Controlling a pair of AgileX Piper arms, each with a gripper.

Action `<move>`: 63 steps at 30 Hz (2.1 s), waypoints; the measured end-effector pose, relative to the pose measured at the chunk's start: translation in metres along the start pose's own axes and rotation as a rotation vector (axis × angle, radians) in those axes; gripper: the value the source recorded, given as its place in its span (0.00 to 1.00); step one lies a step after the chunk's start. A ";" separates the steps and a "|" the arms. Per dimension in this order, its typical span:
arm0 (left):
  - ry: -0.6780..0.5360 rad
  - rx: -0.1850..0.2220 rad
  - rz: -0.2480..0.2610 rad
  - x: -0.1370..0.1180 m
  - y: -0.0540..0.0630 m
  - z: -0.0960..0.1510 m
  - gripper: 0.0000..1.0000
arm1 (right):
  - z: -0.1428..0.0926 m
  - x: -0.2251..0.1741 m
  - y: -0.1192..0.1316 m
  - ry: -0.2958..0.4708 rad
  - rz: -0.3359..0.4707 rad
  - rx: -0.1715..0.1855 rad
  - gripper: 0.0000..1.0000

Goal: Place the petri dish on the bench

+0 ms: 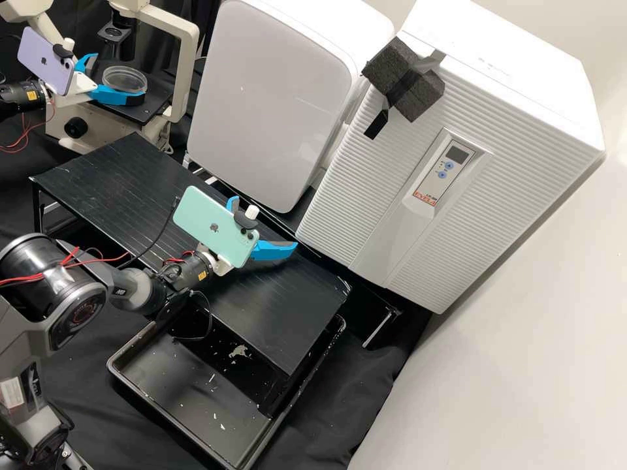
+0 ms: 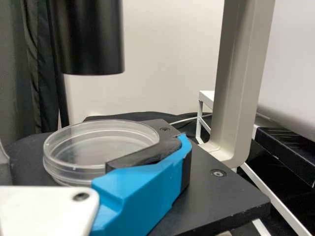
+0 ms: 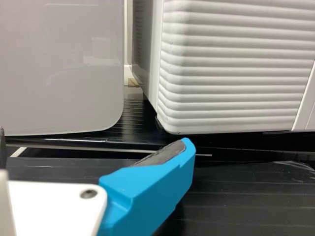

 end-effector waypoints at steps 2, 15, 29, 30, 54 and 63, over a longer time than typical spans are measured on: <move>-0.002 0.000 0.000 0.000 0.000 0.001 0.00 | 0.000 0.000 0.000 0.000 0.000 0.000 1.00; -0.020 0.003 -0.006 0.000 -0.002 0.002 0.00 | 0.000 0.000 0.000 0.000 0.000 0.000 1.00; -0.043 -0.009 0.000 0.000 -0.003 0.004 0.00 | 0.000 0.000 0.000 0.000 0.000 0.000 1.00; -0.045 -0.012 0.006 0.000 -0.003 0.004 0.00 | 0.000 0.000 0.000 0.000 0.000 0.000 1.00; -0.136 -0.035 -0.001 -0.016 -0.007 0.005 0.00 | 0.000 0.000 0.000 0.000 0.000 0.000 1.00; -0.110 -0.081 -0.034 -0.040 0.008 -0.003 0.00 | 0.000 0.000 0.000 0.000 0.000 0.000 1.00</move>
